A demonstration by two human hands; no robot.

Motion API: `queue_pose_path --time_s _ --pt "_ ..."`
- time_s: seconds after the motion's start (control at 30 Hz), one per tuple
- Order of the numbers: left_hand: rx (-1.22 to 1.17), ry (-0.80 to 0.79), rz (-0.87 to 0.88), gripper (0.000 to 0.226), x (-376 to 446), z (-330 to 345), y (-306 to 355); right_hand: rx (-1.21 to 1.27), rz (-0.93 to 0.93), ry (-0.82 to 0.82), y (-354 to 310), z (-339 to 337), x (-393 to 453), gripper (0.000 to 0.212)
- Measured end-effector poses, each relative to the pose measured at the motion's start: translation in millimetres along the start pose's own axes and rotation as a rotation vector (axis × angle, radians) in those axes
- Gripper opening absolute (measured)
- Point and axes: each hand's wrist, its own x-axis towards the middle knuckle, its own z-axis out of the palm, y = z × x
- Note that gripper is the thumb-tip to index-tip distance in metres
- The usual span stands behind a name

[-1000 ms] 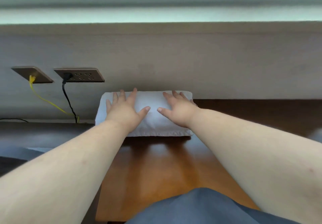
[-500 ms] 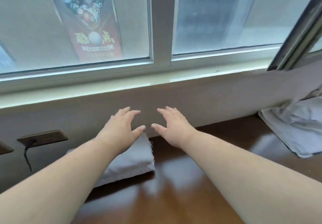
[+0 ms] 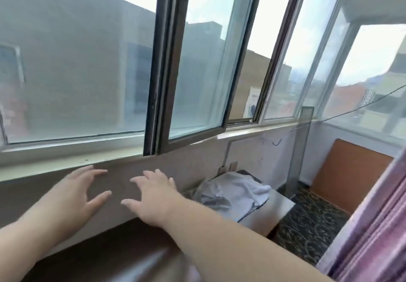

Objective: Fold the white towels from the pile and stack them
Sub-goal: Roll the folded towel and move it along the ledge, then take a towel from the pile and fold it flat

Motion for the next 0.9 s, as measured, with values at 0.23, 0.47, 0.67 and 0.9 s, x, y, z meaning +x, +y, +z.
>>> queue_pose_path --time_s 0.23,0.47,0.67,0.9 --pt "-0.129 -0.13 0.24 0.062 32.4 88.9 225.0 -0.018 0.268 0.134 204.9 -84.7 -70.9 0.066" --pt "-0.15 -0.155 0.342 0.062 73.6 150.7 335.2 0.001 0.325 0.225 326.6 -127.8 -96.3 0.065" --pt "-0.106 -0.229 0.309 0.062 124.8 214.8 354.6 0.04 0.396 0.206 398.0 -120.8 -80.8 0.063" --pt "-0.074 -0.302 0.141 0.058 225.4 301.6 341.0 0.051 0.44 0.164 493.6 -90.0 -17.8 0.056"
